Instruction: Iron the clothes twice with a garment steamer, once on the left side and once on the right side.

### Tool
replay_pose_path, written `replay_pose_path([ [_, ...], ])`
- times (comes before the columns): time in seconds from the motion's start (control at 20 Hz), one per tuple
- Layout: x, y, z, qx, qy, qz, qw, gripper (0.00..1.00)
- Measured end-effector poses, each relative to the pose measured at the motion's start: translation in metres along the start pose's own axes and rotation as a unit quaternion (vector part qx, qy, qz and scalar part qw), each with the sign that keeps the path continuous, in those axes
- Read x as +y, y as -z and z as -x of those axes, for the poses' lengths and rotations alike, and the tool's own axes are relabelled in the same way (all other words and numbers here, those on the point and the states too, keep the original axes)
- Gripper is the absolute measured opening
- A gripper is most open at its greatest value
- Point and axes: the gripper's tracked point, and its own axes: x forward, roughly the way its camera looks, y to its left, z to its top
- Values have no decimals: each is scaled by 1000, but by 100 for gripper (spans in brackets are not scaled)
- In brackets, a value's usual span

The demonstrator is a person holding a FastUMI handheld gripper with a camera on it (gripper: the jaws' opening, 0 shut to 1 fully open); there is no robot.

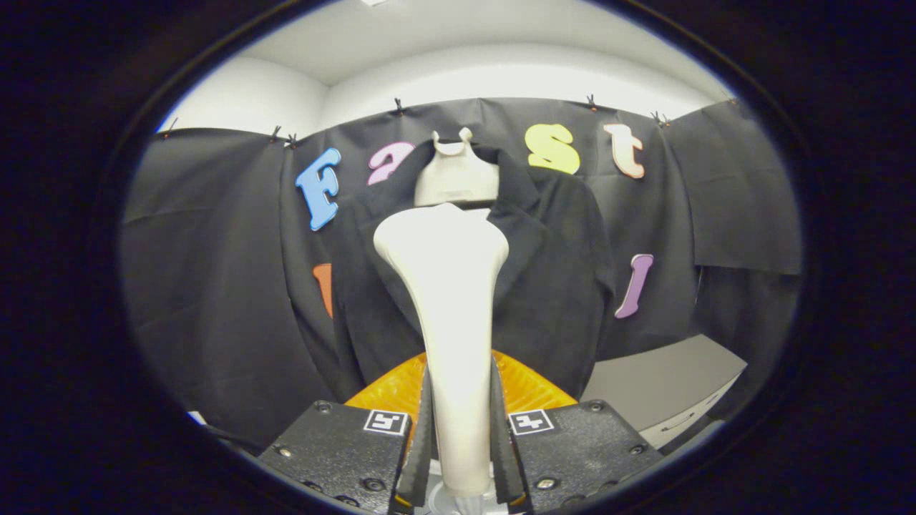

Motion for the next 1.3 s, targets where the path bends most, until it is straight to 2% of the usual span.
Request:
replay_pose_path([
  [0.2, 38, -29, -20, -15, 6, 7, 1000, 38],
  [0.5, 85, -36, -57, -25, 24, 28, 999, 38],
  [0.8, 90, -6, -84, 4, 39, 35, 999, 38],
  [1.3, 76, 50, -86, 32, 61, 48, 996, 38],
])
